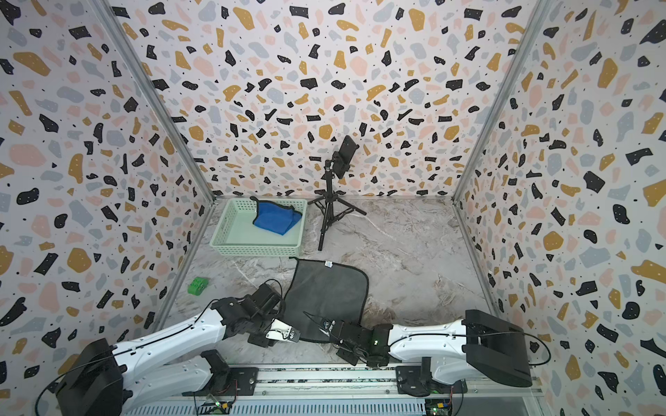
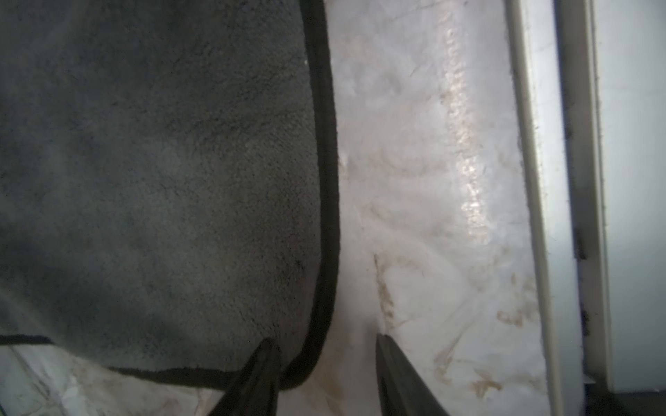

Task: Fold the square dishcloth
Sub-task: Fold the cleaning item at the center of the board.

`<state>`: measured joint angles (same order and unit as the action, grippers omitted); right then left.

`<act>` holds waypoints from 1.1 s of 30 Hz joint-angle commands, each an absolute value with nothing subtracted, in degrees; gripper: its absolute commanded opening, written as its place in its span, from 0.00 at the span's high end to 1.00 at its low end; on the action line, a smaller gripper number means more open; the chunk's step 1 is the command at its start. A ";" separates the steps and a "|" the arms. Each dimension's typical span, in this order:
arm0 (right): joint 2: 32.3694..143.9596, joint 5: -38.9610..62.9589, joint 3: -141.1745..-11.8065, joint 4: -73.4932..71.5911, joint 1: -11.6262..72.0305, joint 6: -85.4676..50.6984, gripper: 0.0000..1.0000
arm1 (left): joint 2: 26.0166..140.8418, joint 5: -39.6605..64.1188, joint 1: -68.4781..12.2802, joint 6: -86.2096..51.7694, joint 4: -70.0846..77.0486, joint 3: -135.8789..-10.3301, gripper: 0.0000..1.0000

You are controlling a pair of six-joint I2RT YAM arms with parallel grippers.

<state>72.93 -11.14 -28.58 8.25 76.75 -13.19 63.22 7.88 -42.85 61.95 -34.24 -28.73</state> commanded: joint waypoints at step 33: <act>60.73 -1.44 -41.15 27.78 70.92 -22.79 1.00 | 48.61 1.01 -43.06 48.91 -45.80 -40.92 1.00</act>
<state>59.66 -0.73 -38.33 23.73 73.38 -24.53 47.05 4.86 -43.42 52.03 -50.50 -39.33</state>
